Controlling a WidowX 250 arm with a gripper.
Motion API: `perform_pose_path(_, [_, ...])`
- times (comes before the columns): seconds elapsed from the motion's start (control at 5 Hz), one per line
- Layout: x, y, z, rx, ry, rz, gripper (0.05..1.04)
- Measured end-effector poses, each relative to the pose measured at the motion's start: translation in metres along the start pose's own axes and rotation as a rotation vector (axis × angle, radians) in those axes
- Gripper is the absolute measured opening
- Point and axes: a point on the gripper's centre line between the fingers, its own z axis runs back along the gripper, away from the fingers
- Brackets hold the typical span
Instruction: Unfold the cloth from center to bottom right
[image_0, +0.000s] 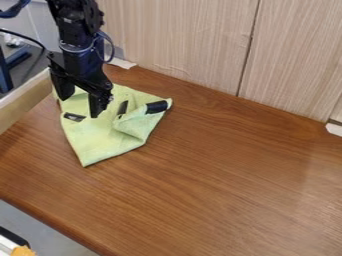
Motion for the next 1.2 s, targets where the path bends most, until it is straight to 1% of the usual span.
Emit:
perform_pose_path(0.2, [-0.003,-0.002,-0.009,-0.012,0.026,-0.002,1.0])
perform_pose_path(0.6, [0.006,0.008,-0.024,-0.016,0.075,-0.025,1.0])
perform_pose_path(0.8, [0.012,0.014,-0.031,-0.061,0.056,-0.196,1.0])
perform_pose_path(1.0, [0.014,0.023,-0.04,-0.098,0.017,-0.319,1.0])
perform_pose_path(1.2, [0.021,0.025,-0.047,-0.102,-0.006,-0.41,1.0])
